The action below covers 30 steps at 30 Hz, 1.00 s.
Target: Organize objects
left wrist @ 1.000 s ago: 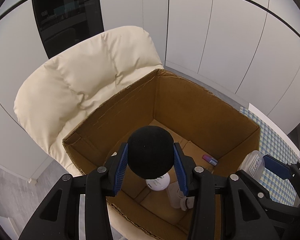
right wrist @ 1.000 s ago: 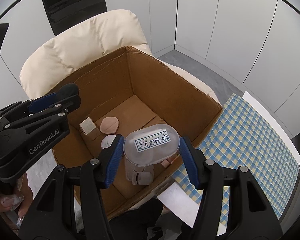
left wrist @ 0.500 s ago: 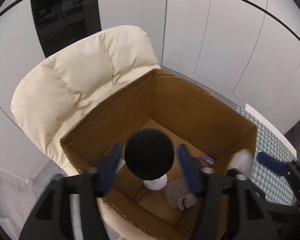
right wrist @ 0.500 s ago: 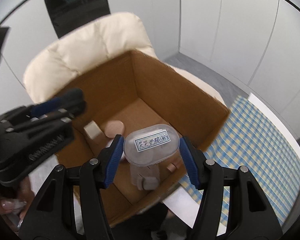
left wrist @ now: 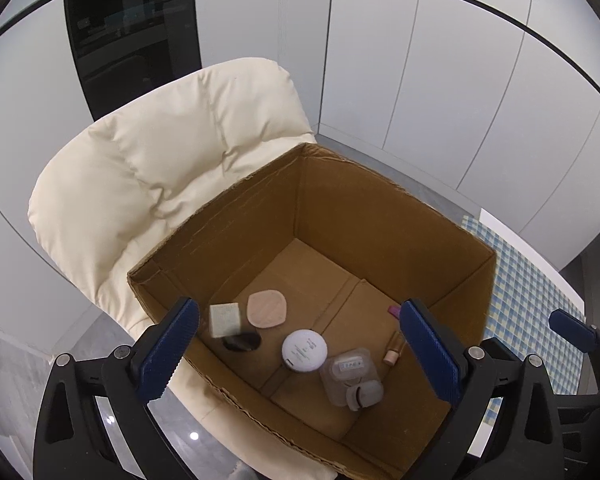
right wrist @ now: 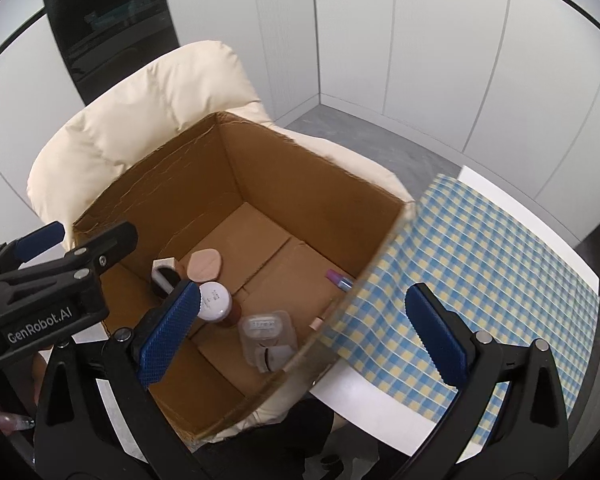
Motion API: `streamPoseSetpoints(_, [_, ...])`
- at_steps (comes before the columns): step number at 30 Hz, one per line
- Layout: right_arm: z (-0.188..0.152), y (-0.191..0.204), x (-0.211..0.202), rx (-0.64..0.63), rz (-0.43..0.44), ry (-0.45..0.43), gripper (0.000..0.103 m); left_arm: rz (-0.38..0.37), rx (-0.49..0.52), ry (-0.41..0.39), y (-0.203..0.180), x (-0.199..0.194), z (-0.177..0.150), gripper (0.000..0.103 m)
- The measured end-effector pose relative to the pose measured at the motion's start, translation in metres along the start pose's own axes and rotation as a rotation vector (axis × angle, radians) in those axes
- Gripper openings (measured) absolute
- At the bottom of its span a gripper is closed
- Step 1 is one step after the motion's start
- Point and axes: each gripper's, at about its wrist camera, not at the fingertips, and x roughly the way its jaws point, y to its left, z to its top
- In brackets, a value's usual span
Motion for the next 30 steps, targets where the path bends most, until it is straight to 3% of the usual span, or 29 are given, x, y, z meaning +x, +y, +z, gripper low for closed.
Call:
streamPoseSetpoints(11, [-0.041, -0.036, -0.044, 0.194, -0.096, 0.057, 0.103, -0.054, 0.122, 0.033, -0.02, -0.044, -0.022, 0.1])
streamPoseSetpoints(14, [-0.059, -0.044, -0.064, 0.226, -0.127, 0.051, 0.103, -0.089, 0.165, 0.043, -0.029, -0.059, -0.032, 0.1])
streamPoseSetpoints(20, [-0.088, -0.047, -0.116, 0.252, -0.154, 0.025, 0.103, -0.077, 0.272, 0.043, -0.06, -0.09, -0.047, 0.1])
streamPoseSetpoints(23, [-0.096, -0.049, -0.143, 0.266, -0.187, 0.024, 0.103, -0.132, 0.314, 0.068, -0.08, -0.105, -0.039, 0.1])
streamPoseSetpoints(26, [-0.097, -0.058, -0.173, 0.302, -0.231, 0.01, 0.103, -0.175, 0.343, 0.127, -0.108, -0.114, -0.011, 0.1])
streamPoseSetpoints(30, [-0.1, -0.08, -0.22, 0.417, -0.184, -0.064, 0.103, -0.245, 0.375, 0.194, -0.131, -0.132, 0.01, 0.1])
